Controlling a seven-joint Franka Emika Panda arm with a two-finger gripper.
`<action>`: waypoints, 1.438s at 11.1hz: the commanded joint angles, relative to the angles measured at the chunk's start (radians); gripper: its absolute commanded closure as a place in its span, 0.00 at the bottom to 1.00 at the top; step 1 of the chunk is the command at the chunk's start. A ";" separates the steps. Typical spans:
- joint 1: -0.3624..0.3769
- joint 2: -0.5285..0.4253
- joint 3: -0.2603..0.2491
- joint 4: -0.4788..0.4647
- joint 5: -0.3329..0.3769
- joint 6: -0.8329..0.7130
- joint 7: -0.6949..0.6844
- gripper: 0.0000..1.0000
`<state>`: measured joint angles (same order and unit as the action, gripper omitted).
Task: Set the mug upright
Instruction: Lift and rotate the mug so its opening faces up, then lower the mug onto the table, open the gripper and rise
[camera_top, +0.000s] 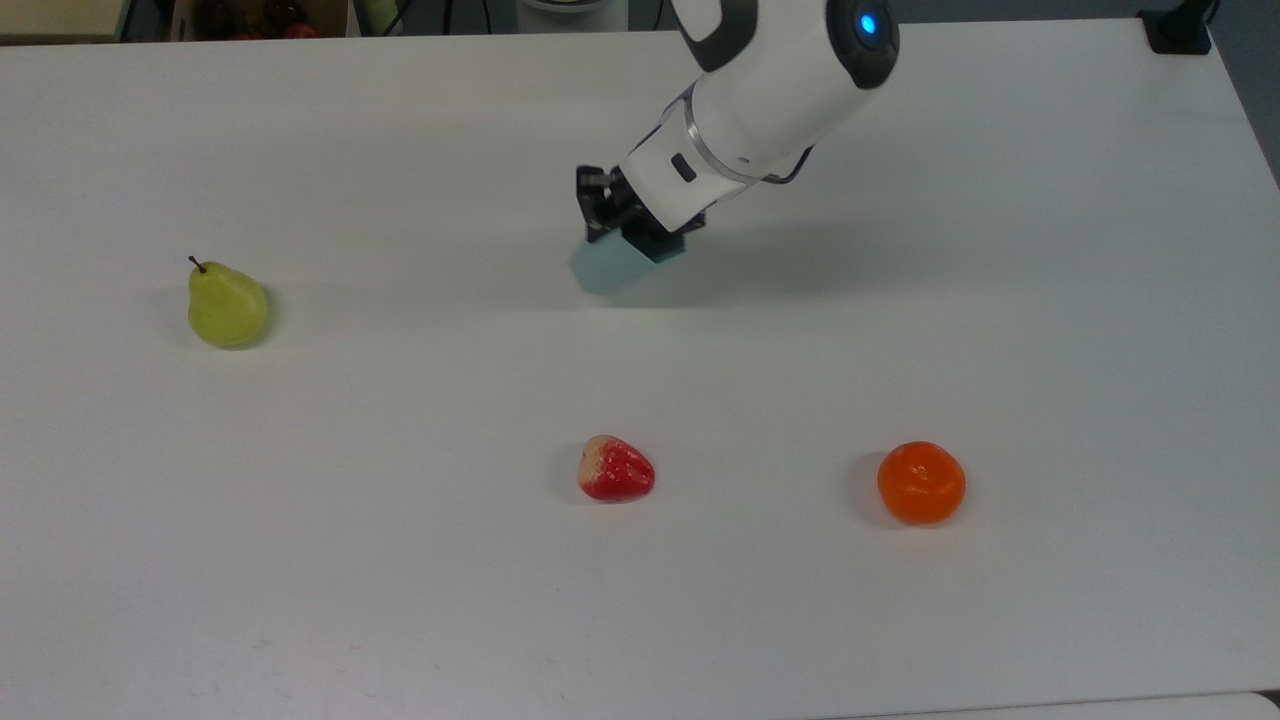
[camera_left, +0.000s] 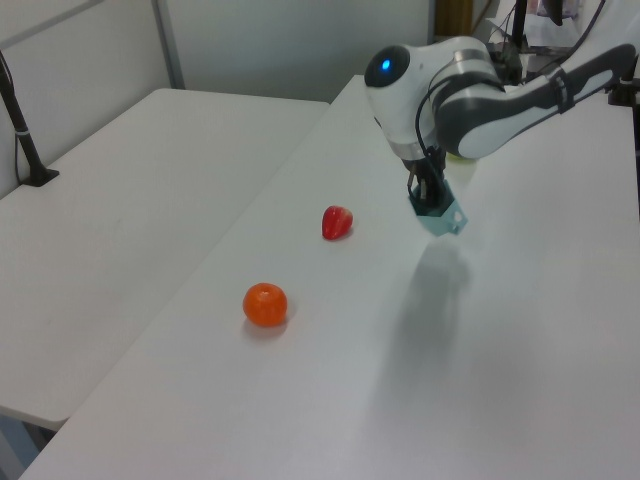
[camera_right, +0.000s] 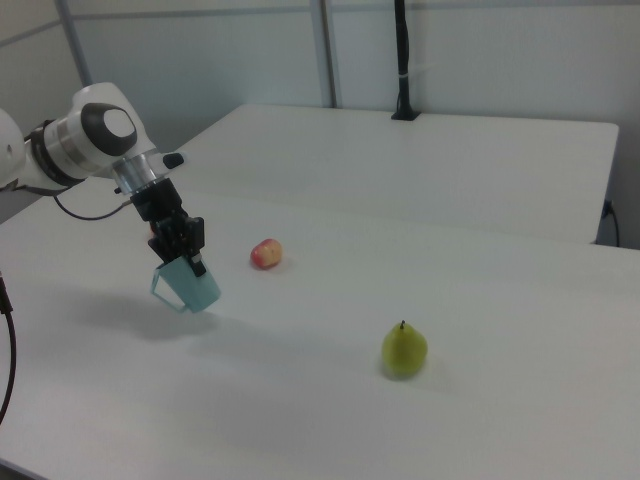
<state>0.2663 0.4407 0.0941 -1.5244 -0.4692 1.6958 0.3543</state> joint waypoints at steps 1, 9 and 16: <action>-0.061 -0.027 0.004 -0.066 0.225 0.210 -0.241 1.00; -0.119 0.013 0.003 -0.097 0.411 0.334 -0.561 0.36; -0.133 -0.216 -0.039 -0.069 0.389 0.064 -0.347 0.00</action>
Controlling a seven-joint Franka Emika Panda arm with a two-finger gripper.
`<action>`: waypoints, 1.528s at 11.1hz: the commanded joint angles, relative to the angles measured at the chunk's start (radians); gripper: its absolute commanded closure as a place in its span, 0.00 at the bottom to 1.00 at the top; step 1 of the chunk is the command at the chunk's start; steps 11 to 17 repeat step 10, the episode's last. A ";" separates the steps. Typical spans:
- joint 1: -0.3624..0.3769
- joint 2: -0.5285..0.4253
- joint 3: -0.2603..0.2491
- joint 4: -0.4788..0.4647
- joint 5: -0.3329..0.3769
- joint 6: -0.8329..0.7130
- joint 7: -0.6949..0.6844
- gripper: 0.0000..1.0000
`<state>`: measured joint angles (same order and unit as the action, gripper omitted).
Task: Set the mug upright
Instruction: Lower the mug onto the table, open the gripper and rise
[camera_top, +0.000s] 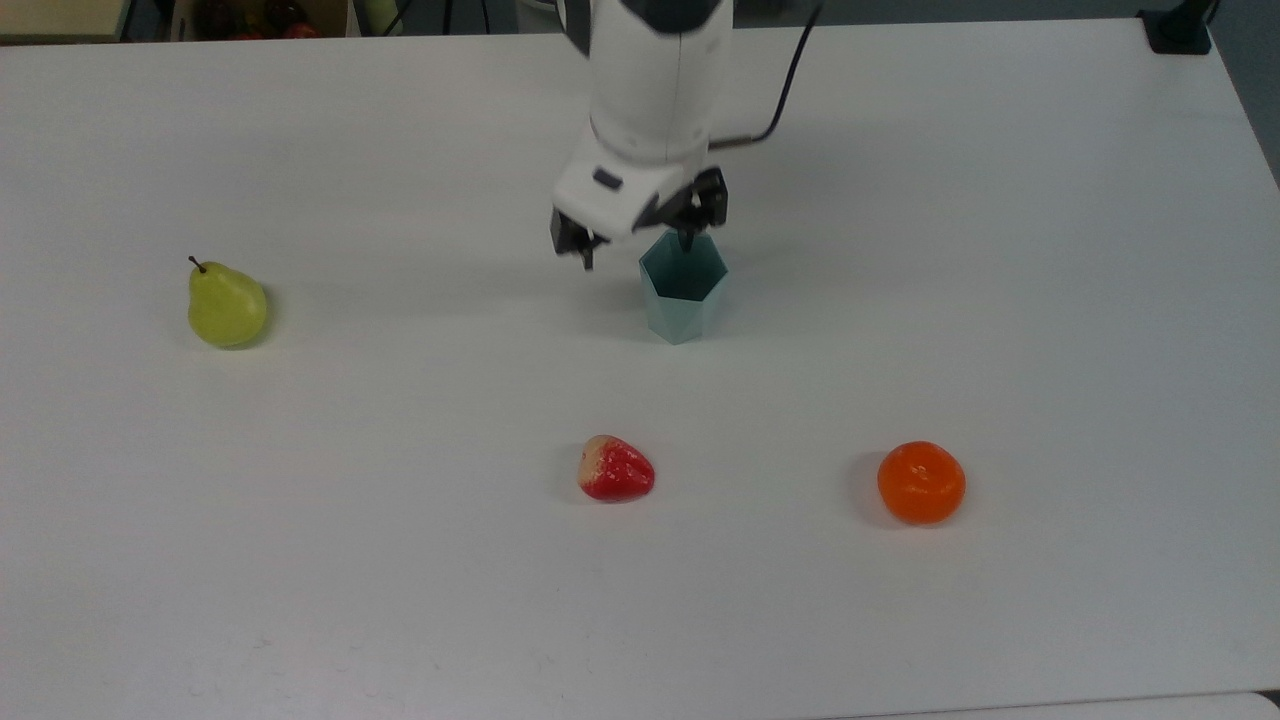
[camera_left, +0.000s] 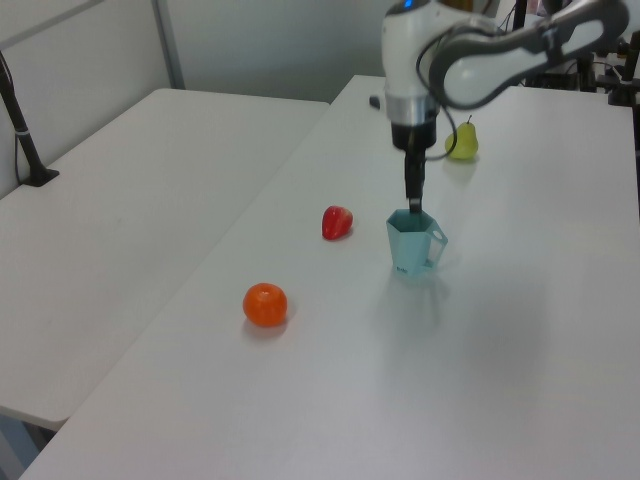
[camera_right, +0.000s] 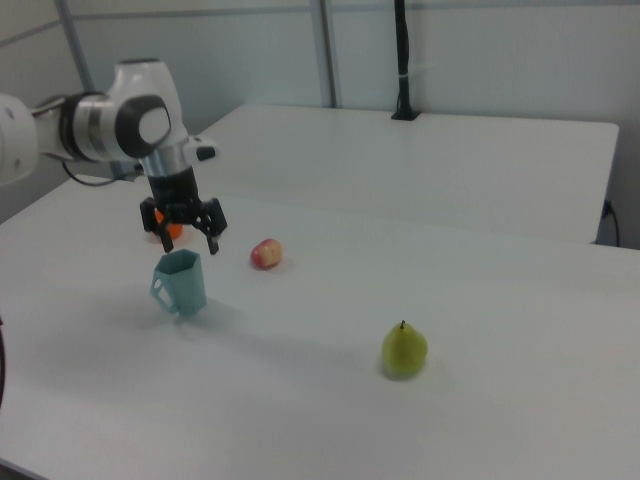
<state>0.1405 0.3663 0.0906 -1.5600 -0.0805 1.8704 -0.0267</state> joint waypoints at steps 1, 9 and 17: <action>-0.004 -0.176 -0.058 -0.037 0.001 -0.132 0.030 0.00; -0.044 -0.331 -0.111 -0.060 0.018 -0.255 0.039 0.00; -0.044 -0.331 -0.109 -0.060 0.018 -0.255 0.038 0.00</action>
